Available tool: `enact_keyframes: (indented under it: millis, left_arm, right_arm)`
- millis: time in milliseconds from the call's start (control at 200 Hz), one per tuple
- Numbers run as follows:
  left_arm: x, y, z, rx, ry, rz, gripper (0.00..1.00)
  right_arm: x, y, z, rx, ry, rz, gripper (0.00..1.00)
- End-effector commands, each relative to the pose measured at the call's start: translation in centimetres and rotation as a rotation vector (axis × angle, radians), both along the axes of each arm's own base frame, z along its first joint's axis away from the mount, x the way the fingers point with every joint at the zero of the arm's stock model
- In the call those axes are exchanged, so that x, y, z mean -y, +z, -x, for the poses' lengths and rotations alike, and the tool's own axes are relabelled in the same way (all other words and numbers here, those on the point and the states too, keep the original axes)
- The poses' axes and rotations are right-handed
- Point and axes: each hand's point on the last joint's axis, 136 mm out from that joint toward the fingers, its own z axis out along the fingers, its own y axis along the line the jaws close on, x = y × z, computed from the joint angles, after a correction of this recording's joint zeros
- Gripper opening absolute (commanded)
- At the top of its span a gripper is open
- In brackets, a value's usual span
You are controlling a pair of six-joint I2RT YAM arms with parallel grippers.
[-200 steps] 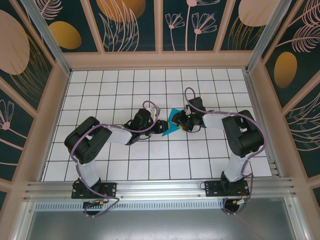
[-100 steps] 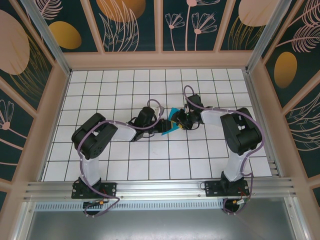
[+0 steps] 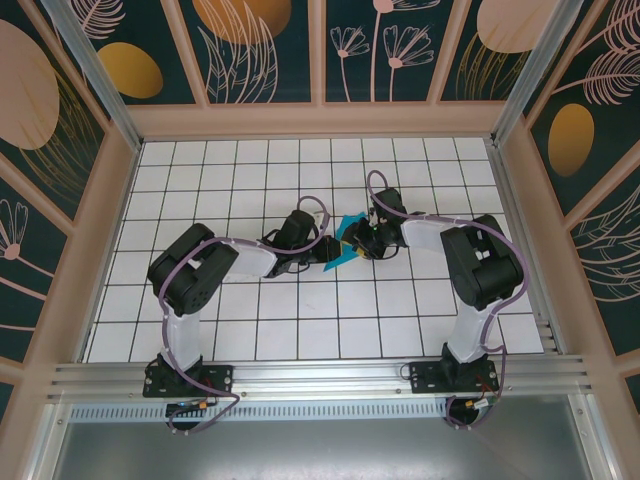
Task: Fold a paper plane with a square sheet of paper (pick it up from the middle)
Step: Fourth fold the wing at the center of the table.
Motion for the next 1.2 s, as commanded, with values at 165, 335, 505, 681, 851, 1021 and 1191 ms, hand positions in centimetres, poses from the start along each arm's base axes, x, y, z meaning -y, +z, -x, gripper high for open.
enact_keyframes:
  millis: [165,335,505,681,851,1021,1191]
  left_arm:
    - [-0.5,-0.7,-1.0,0.022,0.014,-0.059,0.13]
    - [-0.5,-0.9,-1.0,0.024,0.004,-0.067,0.13]
    - [-0.6,-1.1,-0.9,0.024,0.002,-0.080,0.12]
    - [-0.9,-1.7,-0.9,0.016,0.005,-0.098,0.11]
    - [-1.2,-2.4,-0.8,0.003,0.011,-0.114,0.11]
    - [-0.7,-1.6,-1.5,0.018,0.013,-0.101,0.10]
    - [-0.7,-1.6,-1.5,0.015,0.010,-0.097,0.11]
  right_arm:
    - [5.0,-7.1,4.0,-0.182,-0.054,0.258,0.45]
    - [5.7,-8.1,4.6,-0.225,-0.070,0.297,0.44]
    - [6.2,-9.0,5.0,-0.272,-0.086,0.314,0.38]
    - [6.2,-9.0,5.0,-0.274,-0.087,0.314,0.37]
    - [6.3,-9.0,5.1,-0.281,-0.092,0.312,0.37]
    - [6.2,-9.2,5.2,-0.294,-0.096,0.310,0.34]
    - [6.2,-9.2,5.2,-0.299,-0.099,0.308,0.33]
